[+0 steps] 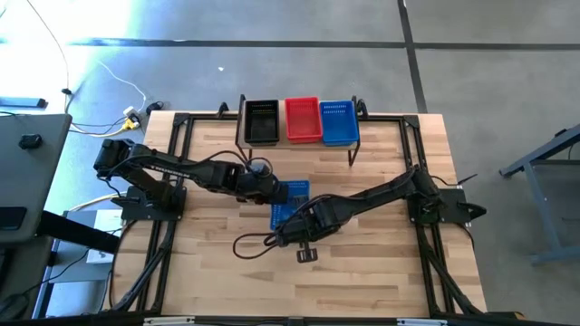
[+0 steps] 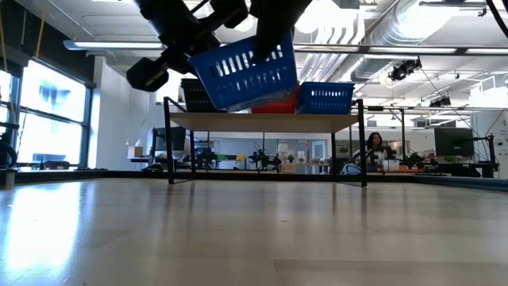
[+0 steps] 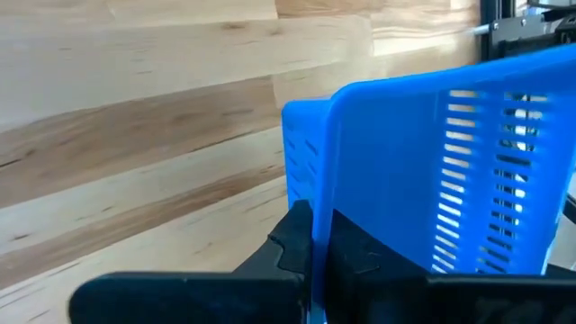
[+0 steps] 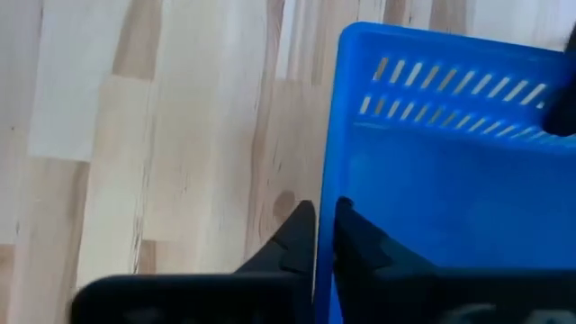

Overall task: Stack baskets on shelf by color
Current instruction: Stack the blue bin on top of the blue bin on the shelf

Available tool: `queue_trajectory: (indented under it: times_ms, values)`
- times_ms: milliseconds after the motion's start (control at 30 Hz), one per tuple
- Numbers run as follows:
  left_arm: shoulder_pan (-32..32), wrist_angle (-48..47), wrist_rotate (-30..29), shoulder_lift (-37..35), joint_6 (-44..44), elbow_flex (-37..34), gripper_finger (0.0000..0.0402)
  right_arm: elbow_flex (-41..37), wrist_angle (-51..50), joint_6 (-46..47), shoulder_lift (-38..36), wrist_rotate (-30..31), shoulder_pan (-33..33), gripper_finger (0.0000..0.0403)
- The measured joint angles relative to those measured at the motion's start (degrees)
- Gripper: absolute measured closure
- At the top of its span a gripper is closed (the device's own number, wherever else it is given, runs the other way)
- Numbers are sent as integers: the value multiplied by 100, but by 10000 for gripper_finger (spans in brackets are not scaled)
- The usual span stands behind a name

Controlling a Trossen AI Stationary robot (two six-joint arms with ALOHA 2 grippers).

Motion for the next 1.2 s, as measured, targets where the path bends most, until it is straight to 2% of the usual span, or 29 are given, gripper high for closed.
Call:
queue_trajectory:
  times_ms: [267, 700, 833, 967, 1200]
  values:
    - [-4, -86, 16, 2, 108, 0, 389, 0, -44, 34, 1, 27, -2, 400]
    - [38, -45, 231, 0, 916, 7, 287, 0, -417, 496, 2, -179, -4, 403]
    - [265, -52, 617, -2, 1256, 11, 266, 0, -658, 684, 2, -271, -4, 403]
    - [511, -37, 956, -2, 1750, 10, 260, 0, -945, 775, 2, -268, -4, 403]
    - [817, 19, 1091, -129, 2549, 11, 267, 0, -1066, 576, -69, -441, -134, 403]
